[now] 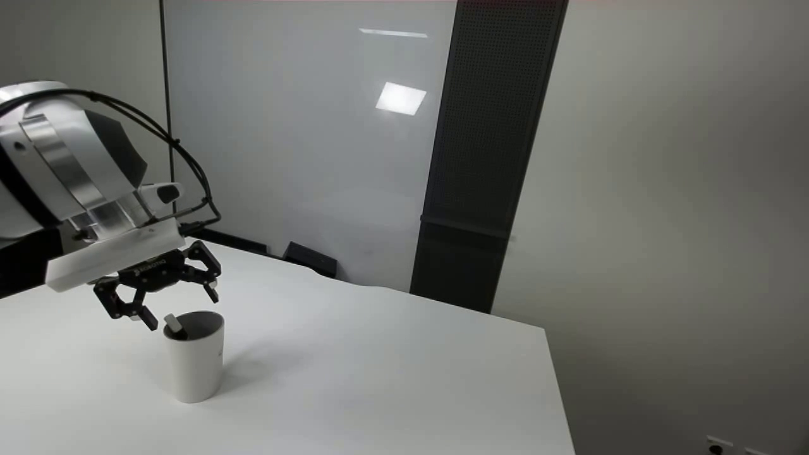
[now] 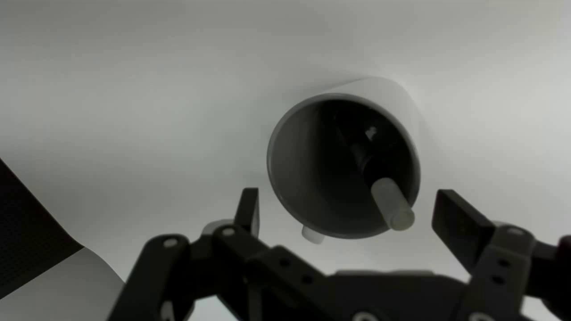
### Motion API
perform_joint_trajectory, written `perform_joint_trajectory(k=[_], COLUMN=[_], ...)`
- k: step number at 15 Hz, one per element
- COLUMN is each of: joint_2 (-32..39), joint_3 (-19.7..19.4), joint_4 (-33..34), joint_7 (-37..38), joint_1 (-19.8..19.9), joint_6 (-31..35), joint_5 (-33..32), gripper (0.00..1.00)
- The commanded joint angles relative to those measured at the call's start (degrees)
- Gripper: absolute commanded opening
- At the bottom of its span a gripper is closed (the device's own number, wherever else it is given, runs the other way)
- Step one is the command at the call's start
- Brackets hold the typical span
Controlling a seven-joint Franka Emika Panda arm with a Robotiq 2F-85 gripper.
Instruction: Remove the marker from the mug cup and place it on the table
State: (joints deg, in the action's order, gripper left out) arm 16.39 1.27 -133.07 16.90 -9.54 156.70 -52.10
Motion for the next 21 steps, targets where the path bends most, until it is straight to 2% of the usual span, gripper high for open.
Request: perform_joint_trajectory(k=[1,11,13,14,21], joint_2=[0.6,0.0,0.0,0.1,-1.6], joint_3=[-0.8,-0.9,-1.0,-1.0,-1.0], joint_4=[1.1,0.7,0.7,0.6,1.0], joint_7=[3.4,4.4,4.2,4.0,2.4], joint_1=[-1.0,-1.4,-1.2,-1.0,0.2], joint_6=[0.0,0.0,0.2,0.2,-0.8], joint_5=[-2.1,-2.7,-2.2,-1.7,1.4], gripper=[0.73,0.12,0.03,0.06,0.06])
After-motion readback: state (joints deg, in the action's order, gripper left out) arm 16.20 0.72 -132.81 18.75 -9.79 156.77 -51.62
